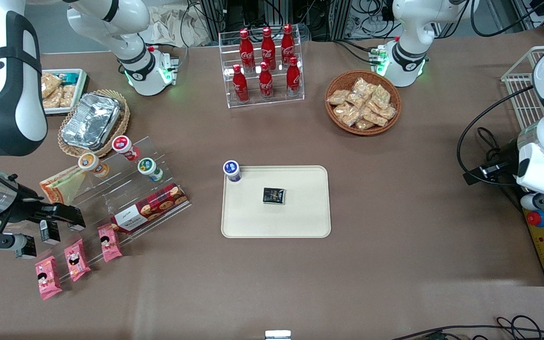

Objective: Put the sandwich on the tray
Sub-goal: 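Move the right gripper to the wrapped sandwich on the acrylic rack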

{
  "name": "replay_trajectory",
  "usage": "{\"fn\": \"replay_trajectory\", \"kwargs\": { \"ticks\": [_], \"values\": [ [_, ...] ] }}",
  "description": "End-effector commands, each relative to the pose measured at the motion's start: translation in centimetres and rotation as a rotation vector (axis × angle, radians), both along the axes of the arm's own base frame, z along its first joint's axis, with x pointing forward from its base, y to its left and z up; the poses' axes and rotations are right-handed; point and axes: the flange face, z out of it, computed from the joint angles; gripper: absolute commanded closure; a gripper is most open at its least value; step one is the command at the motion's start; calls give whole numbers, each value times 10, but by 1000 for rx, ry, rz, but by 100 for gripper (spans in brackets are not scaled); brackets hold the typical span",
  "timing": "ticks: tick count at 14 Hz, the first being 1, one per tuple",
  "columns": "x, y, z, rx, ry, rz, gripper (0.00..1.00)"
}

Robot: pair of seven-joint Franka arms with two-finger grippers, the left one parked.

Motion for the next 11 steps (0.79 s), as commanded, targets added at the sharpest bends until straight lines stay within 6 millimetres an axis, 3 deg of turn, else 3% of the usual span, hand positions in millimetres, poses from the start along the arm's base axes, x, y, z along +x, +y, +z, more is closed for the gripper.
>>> {"fn": "replay_trajectory", "kwargs": {
  "ticks": [1, 7, 10, 11],
  "values": [
    [2, 0, 4, 16, -13, 9, 1],
    [-4, -11, 16, 20, -18, 2, 1],
    [-15, -26, 35, 16, -17, -28, 1],
    [-19, -48, 41, 13, -25, -63, 1]
  ]
}}
